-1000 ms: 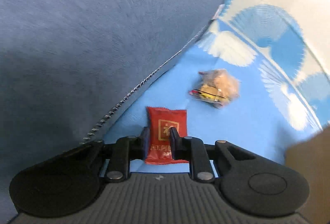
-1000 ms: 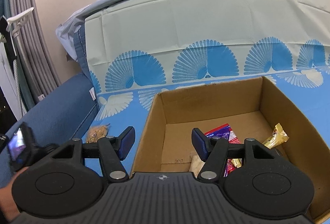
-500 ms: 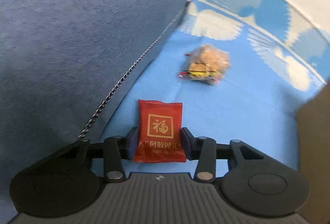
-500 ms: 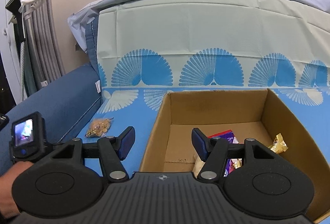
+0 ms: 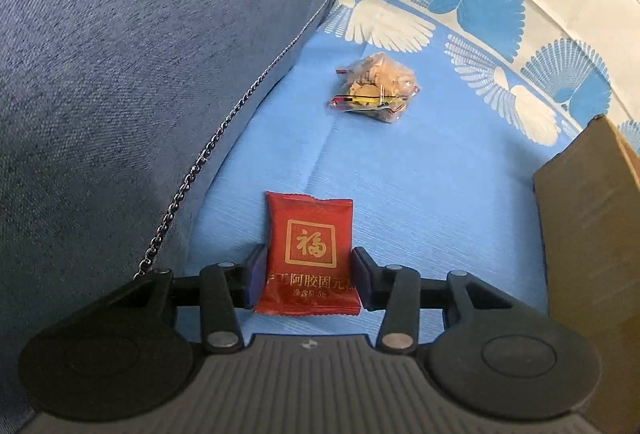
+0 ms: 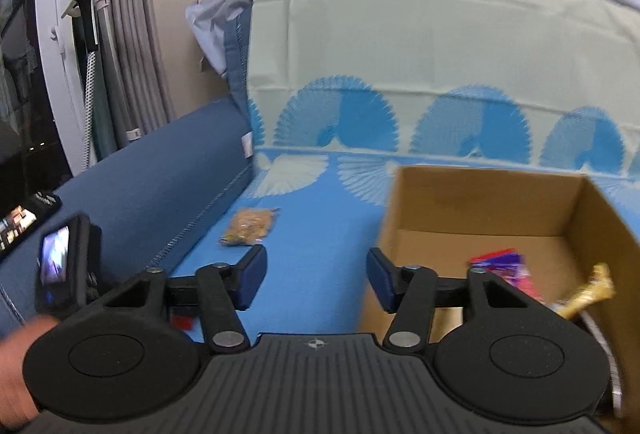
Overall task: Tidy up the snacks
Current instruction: 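Grasp the clear bag of crackers with the right tool, then lift the cracker bag with the right tool while the left tool holds the red pack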
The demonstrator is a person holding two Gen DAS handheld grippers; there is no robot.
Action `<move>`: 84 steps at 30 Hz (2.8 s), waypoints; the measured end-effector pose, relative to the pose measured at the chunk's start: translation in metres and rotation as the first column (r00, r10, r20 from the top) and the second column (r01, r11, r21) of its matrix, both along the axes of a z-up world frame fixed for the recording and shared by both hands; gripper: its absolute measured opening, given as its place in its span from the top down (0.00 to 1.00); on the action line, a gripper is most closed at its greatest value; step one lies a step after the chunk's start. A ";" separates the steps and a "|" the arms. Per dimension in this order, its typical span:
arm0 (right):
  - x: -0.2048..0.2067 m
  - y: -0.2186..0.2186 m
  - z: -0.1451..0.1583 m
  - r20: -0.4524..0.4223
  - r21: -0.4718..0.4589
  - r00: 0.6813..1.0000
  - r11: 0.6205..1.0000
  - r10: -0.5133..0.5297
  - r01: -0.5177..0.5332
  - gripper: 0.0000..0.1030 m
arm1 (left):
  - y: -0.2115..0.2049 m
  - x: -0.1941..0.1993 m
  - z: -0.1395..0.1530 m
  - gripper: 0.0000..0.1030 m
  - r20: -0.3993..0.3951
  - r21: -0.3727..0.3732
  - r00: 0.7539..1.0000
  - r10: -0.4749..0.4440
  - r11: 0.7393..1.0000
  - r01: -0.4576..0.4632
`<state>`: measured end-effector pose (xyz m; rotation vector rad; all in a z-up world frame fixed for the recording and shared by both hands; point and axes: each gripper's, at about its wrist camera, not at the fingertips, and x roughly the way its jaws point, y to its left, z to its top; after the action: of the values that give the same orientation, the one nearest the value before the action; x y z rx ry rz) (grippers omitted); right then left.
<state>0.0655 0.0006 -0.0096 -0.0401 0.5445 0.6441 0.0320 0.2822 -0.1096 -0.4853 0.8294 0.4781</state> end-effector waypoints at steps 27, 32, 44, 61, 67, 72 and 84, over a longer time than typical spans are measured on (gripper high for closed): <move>0.176 0.267 -0.129 -0.415 -0.178 0.909 0.978 0.028 -0.112 0.51 | 0.030 0.000 0.002 0.53 0.003 -0.181 0.998 0.066 0.981 -0.065; 0.169 0.240 -0.112 -0.384 -0.150 0.922 0.982 0.048 -0.113 0.64 | 0.027 0.000 0.004 0.53 0.002 -0.167 0.998 0.064 0.984 -0.063; 0.054 0.104 -0.027 -0.242 -0.141 0.959 0.973 0.146 -0.183 0.64 | 0.024 -0.016 0.026 0.53 0.127 -0.160 0.992 -0.016 0.986 0.037; -0.068 -0.001 -0.110 -0.394 -0.059 0.915 0.991 0.089 -0.122 0.63 | -0.067 -0.082 0.003 0.53 0.009 -0.111 0.986 -0.165 0.980 0.165; -0.069 0.003 -0.119 -0.369 -0.122 0.924 0.981 0.098 -0.153 0.46 | -0.090 -0.080 -0.004 0.53 -0.042 0.000 0.978 -0.205 0.979 0.205; -0.064 0.010 -0.132 -0.365 -0.158 0.927 0.975 0.086 -0.153 0.46 | -0.098 -0.084 -0.006 0.52 -0.057 0.046 0.974 -0.218 0.974 0.221; -0.076 0.011 -0.129 -0.303 -0.181 0.945 0.966 0.122 -0.183 0.59 | -0.114 -0.081 -0.009 0.57 -0.089 0.147 0.965 -0.248 0.955 0.259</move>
<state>-0.0109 0.0121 -0.1390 -0.1880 0.8991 0.7487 -0.0485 0.1681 -0.1187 -0.2123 0.8993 0.3200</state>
